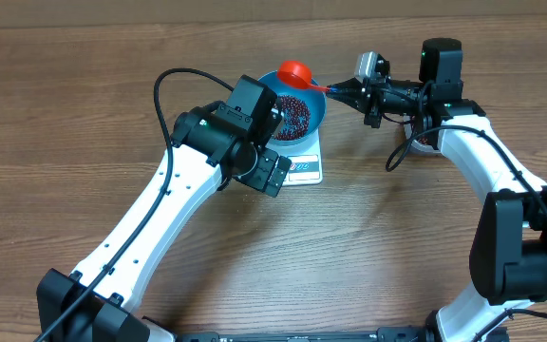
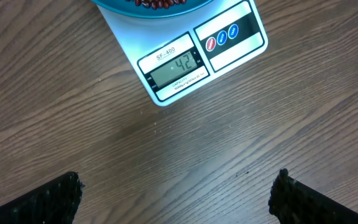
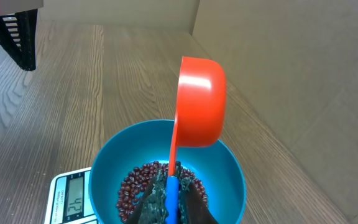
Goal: Scoop item into bowl and weigh 150g on scale
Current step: 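Hold the emptied red cup tilted over the teal bowl, then move the red cup with the right gripper back toward the bean tub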
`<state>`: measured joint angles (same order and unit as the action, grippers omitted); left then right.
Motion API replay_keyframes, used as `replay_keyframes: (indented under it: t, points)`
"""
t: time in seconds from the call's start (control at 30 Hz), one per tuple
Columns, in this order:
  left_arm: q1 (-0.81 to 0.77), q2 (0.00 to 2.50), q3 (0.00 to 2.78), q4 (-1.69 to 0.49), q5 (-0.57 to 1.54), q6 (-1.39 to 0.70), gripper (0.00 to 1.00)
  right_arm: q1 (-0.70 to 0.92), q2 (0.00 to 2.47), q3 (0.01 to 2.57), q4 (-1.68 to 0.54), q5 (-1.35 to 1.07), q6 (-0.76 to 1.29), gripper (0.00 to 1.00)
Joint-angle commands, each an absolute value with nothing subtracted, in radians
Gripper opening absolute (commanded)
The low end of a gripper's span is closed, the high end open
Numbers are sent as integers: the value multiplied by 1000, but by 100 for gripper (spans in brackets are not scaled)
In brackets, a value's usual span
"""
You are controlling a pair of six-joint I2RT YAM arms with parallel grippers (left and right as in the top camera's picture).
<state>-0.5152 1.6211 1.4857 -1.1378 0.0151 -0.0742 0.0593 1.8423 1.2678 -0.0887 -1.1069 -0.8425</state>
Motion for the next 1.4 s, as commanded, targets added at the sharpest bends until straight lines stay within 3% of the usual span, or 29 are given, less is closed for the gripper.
replay_keyframes:
  t: [0.0,0.6,0.77,0.93,1.2,1.37]
  points:
    - [-517,1610,1495,-1141,12,-59,100,55,1847,1278,-79,-1108,-870,4]
    - [-517,1610,1495,-1141,12,-59,99,55,1834,1279,162,-1207,-920,4]
    - [-517,1610,1495,-1141,12,-59,100,54,1829,1279,260,-1217,-802,4]
    - [-517,1610,1495,-1141,12,-59,100,6,1819,1279,261,-1225,-472,4]
    - [-517,1610,1495,-1141,12,-59,100,-208,1817,1279,328,-1236,578,3]
    - [-517,1610,1495,-1141,12,-59,99,-349,1817,1279,304,-1303,705,4]
